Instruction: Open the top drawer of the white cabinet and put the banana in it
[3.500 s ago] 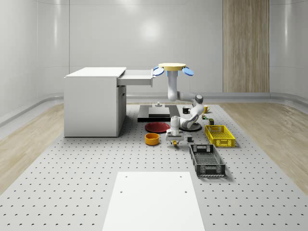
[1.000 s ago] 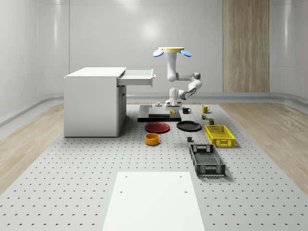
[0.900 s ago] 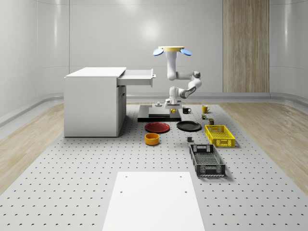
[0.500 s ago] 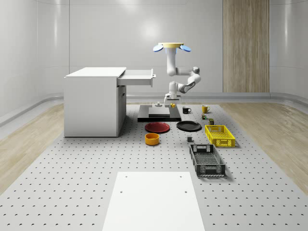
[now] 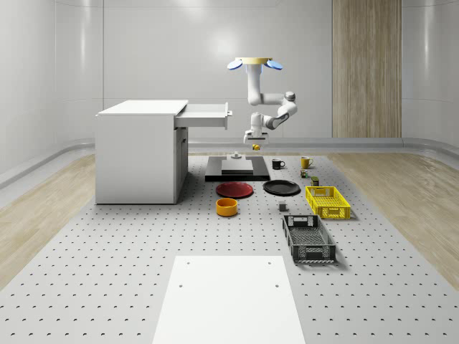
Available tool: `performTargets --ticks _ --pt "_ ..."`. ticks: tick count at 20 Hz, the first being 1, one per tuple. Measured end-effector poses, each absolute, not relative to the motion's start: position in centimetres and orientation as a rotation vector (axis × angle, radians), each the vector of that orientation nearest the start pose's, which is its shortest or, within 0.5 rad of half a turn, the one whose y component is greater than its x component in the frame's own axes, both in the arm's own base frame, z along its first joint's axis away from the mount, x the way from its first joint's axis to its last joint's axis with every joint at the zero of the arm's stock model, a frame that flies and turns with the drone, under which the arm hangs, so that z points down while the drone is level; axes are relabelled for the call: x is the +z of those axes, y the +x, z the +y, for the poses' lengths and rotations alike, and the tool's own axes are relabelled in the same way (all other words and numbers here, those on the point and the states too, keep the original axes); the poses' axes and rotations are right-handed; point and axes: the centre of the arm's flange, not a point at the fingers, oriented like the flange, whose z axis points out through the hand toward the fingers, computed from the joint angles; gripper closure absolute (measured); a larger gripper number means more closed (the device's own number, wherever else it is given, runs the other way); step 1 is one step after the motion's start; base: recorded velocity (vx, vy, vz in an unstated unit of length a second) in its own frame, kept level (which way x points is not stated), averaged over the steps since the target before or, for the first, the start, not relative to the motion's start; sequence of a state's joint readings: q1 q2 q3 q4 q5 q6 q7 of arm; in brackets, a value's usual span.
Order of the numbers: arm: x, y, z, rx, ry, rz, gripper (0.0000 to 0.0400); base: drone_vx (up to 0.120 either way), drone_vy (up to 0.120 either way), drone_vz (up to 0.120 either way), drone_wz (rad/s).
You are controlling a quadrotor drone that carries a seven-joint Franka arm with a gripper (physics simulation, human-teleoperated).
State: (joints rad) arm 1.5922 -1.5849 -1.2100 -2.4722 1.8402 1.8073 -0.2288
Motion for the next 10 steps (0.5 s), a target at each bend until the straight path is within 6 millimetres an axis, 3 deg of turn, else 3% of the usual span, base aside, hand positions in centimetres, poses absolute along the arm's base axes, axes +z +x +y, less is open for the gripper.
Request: performTargets --ticks 10 --pt "57.48 41.26 1.23 0.722 -0.01 -0.002 0.0208 -0.12 0.0 0.12 0.0"
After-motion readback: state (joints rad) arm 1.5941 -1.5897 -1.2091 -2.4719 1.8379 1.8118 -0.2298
